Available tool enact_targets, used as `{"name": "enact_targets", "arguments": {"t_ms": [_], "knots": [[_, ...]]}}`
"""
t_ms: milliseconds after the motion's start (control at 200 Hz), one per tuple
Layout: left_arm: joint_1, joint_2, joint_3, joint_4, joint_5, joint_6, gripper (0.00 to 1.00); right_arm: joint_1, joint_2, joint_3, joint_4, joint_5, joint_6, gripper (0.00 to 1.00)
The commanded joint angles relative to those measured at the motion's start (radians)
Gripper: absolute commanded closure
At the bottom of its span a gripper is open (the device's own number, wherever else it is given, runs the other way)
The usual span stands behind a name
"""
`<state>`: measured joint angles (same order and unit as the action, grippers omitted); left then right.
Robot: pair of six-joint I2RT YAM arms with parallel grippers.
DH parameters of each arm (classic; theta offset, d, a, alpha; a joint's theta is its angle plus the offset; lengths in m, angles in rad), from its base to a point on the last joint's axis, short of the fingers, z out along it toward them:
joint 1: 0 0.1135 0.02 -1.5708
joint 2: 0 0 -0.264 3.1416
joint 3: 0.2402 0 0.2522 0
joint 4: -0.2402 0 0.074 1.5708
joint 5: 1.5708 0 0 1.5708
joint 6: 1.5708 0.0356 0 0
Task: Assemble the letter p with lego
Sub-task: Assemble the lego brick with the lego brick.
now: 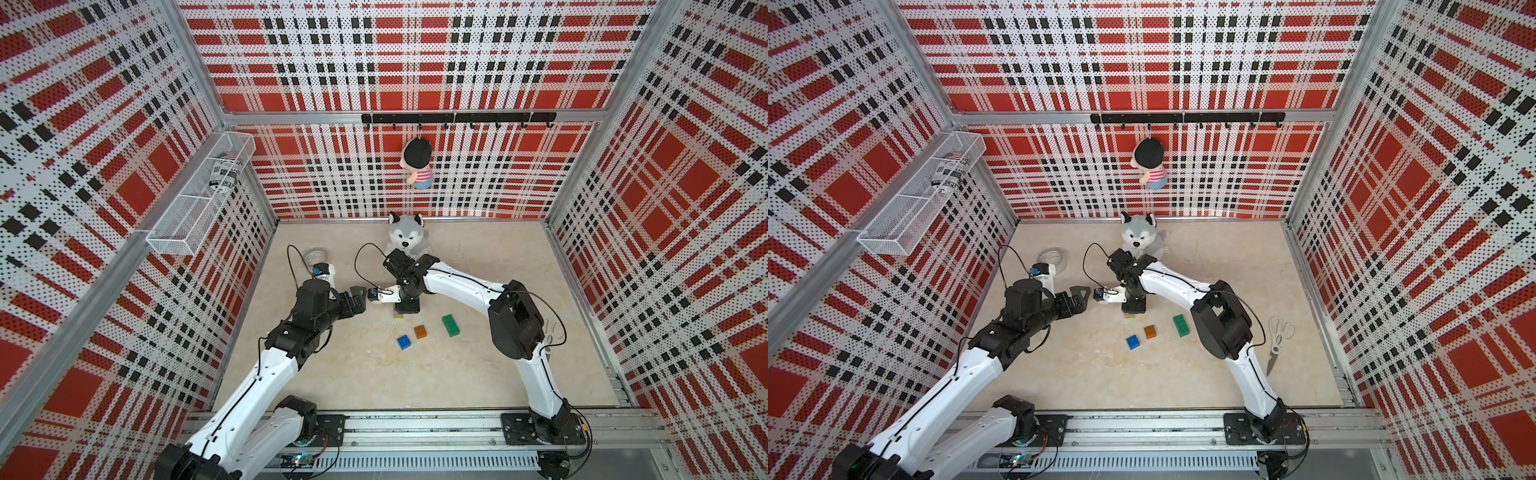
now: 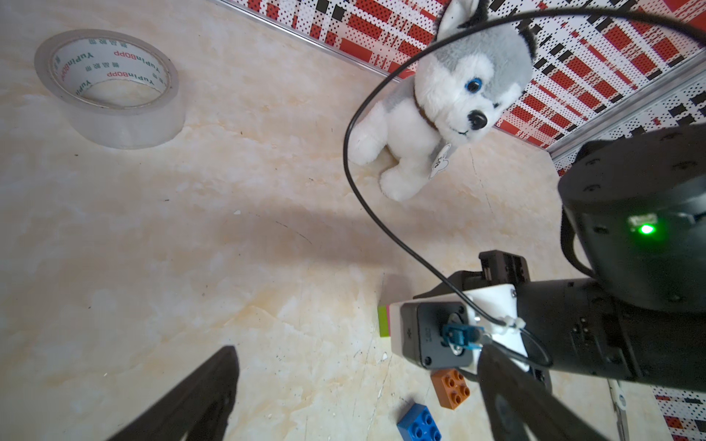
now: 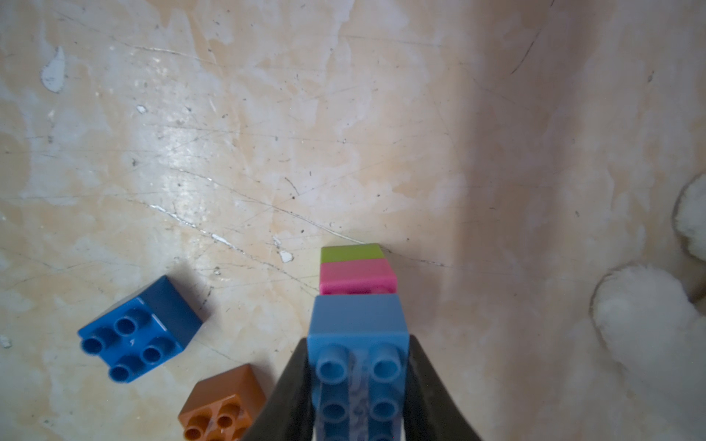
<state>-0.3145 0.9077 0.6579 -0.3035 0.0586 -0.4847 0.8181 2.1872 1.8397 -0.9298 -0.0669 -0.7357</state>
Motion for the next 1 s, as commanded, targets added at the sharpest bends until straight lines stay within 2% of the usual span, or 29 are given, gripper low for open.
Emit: {"name": "enact_targets", "arguments": {"t_ms": [0,997], "knots": [[0.008,-0.004,0.023,0.002,0.018,0.019,0.02,0.007,0.035,0.022,-0.016,-0.002,-0.016,0.78],[0.008,0.018,0.023,0.005,0.04,0.026,0.02,0.007,0.18,0.205,-0.266,-0.008,-0.093,0.78]]}}
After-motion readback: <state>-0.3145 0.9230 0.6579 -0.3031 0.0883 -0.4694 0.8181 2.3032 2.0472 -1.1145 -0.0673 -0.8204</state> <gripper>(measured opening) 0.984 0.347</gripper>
